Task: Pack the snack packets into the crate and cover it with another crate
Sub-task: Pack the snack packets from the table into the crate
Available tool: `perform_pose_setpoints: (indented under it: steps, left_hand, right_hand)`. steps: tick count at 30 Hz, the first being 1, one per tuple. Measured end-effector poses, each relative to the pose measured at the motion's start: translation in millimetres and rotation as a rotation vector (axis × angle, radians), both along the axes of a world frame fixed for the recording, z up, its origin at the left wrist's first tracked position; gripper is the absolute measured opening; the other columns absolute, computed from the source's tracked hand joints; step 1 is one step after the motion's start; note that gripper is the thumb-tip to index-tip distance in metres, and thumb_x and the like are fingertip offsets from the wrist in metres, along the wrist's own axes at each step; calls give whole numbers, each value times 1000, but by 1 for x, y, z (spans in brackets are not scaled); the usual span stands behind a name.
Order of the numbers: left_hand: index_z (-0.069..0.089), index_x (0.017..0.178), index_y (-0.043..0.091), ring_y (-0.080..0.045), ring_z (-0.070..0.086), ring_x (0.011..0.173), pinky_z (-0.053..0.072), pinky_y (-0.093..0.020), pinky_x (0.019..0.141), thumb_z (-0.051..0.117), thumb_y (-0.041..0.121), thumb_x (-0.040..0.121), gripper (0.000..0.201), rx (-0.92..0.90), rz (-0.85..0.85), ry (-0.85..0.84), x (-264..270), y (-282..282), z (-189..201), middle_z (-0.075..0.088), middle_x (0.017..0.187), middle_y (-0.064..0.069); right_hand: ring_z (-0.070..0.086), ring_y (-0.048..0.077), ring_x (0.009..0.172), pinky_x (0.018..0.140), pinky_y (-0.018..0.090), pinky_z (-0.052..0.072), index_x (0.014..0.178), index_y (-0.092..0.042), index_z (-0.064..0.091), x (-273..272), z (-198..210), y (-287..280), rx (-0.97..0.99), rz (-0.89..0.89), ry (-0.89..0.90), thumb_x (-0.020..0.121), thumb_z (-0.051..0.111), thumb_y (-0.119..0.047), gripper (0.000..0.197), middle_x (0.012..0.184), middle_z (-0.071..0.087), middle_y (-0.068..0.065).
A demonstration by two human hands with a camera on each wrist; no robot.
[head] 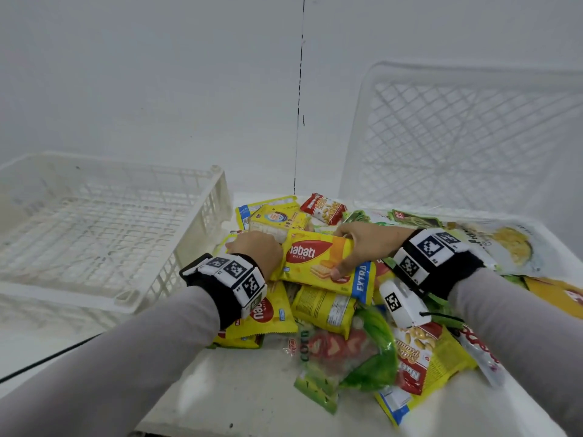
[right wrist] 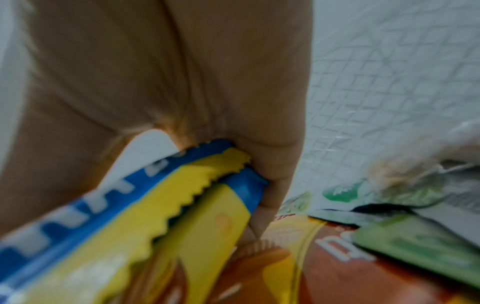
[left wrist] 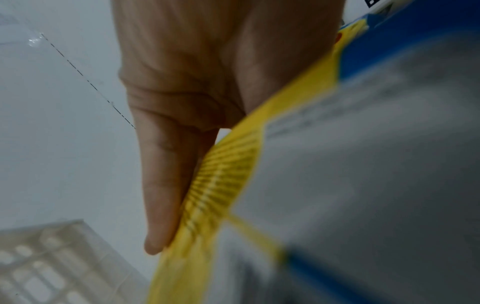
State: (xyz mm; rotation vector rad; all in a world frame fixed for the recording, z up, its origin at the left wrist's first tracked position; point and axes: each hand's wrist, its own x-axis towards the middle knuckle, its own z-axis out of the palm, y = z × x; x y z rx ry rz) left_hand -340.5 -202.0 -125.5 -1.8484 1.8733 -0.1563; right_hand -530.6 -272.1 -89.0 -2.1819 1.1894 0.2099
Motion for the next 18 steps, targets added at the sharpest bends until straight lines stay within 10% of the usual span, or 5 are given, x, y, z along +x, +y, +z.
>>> perform_pose_setpoints:
  steps: [10,15,18]
  left_hand:
    - [64,107,3,-35,61,95,57,-40,72,44,-6,88,28,-166,-8,-87,-9,22,4,62,107,-19]
    - [59,114,4,-36,61,100,57,-40,74,44,1,91,28,-214,-17,-104,-10,33,6,57,117,-23]
    - [57,117,5,-34,61,99,53,-37,70,43,4,93,28,-225,-18,-119,-9,37,7,55,119,-24]
  right_hand:
    - [68,21,75,74,34,54,91,-10,68,-62,31,-26,227,-350,-685,51,85,-12,44,84,73,7]
    - [44,27,61,59,33,33,87,-11,71,-91,45,-53,91,-527,-396,29,90,-57,77,83,51,17]
    - [49,30,74,68,35,37,92,-5,72,-96,46,-43,178,-454,-349,30,91,-53,81,89,58,23]
